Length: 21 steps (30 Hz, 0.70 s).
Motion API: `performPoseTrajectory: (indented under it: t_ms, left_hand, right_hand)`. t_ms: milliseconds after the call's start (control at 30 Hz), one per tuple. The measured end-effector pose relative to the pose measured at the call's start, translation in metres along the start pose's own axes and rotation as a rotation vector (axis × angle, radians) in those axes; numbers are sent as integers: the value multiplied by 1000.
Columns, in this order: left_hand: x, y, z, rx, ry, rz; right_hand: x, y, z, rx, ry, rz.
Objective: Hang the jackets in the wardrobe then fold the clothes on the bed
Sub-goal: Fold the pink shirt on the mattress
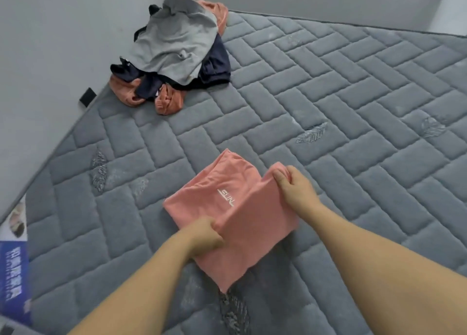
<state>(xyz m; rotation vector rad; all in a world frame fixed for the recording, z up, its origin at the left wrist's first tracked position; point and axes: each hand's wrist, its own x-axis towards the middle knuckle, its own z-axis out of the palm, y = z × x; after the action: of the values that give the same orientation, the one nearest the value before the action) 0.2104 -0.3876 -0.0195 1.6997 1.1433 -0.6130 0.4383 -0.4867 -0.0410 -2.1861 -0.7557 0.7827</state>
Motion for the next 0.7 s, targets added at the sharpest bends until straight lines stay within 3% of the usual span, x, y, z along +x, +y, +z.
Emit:
performPoseTrajectory:
  t_ms: [100, 200, 367, 433, 533, 700]
  left_hand:
    - [30, -21, -45, 123, 221, -45]
    - [69, -46, -65, 61, 382, -93]
    - [139, -77, -57, -15, 618, -317]
    - [158, -83, -47, -16, 688, -353]
    - [175, -91, -37, 89, 780, -333]
    - [185, -101, -32, 179, 846, -291]
  right_hand:
    - [39, -34, 45, 22, -2, -46]
    - [84, -50, 93, -191, 59, -53]
    - [135, -26, 165, -529, 135, -31]
    - [140, -12, 185, -646, 215, -37]
    - [150, -5, 201, -633, 335, -43]
    - [161, -7, 207, -624, 376, -4]
